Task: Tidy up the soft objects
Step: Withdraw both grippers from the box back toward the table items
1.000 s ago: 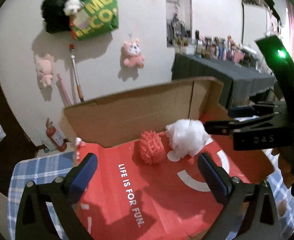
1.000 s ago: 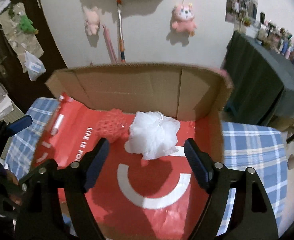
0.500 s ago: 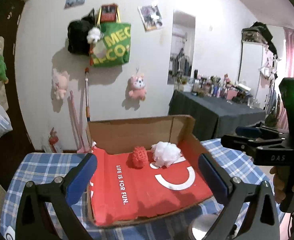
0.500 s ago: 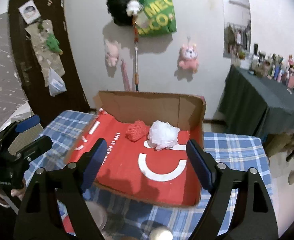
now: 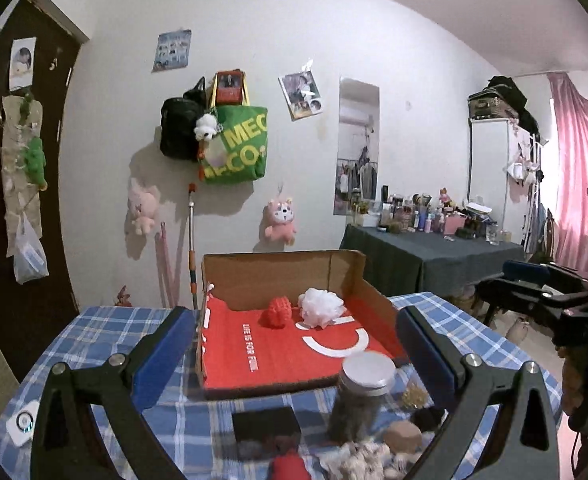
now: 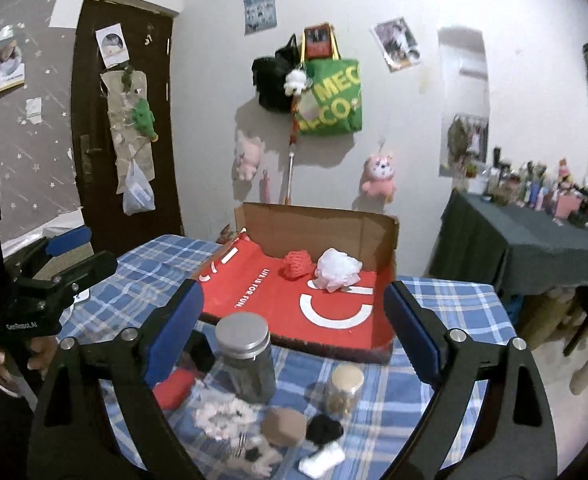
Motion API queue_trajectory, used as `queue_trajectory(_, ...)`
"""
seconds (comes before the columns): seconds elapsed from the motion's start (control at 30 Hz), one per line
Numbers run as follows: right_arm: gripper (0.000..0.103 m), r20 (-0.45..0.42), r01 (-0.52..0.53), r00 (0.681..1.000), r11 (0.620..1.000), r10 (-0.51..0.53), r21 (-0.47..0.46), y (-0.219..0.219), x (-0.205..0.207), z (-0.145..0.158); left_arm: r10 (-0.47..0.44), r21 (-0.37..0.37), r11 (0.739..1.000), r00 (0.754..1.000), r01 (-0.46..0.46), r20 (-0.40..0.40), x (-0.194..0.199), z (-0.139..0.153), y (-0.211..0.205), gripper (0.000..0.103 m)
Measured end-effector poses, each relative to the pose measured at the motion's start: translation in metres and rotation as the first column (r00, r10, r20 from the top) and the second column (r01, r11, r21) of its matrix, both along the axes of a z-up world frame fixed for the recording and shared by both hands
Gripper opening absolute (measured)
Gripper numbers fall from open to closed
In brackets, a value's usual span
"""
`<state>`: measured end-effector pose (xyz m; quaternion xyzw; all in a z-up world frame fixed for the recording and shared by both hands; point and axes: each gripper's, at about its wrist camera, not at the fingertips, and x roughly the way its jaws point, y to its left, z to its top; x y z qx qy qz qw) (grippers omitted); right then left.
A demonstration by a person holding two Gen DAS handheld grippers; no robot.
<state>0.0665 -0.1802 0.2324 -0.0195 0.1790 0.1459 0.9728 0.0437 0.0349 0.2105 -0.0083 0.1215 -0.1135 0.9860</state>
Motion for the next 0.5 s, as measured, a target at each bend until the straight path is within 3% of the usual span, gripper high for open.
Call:
queue_trajectory(0.27,0.097,0.054,0.099,0.994,0.995,-0.099,0.018,0.001,-0.058,-0.047,0.053,0.000,0.999,0.998,-0.053,0.029,-0.050,-0.040,-0.012,0.103)
queue_trajectory(0.4,0.097,0.086,0.163,0.983,0.987,-0.162,-0.011,0.003,-0.078,-0.071,0.073,0.042,0.996,0.996,-0.075,0.057,-0.068,-0.059,-0.021,0.103)
queue_trajectory(0.5,0.097,0.076,0.185,0.980,0.983,-0.185,0.000,0.002,-0.087,-0.089,0.046,0.006,0.999,0.999,-0.046,0.003,-0.073,-0.075,-0.022,0.103)
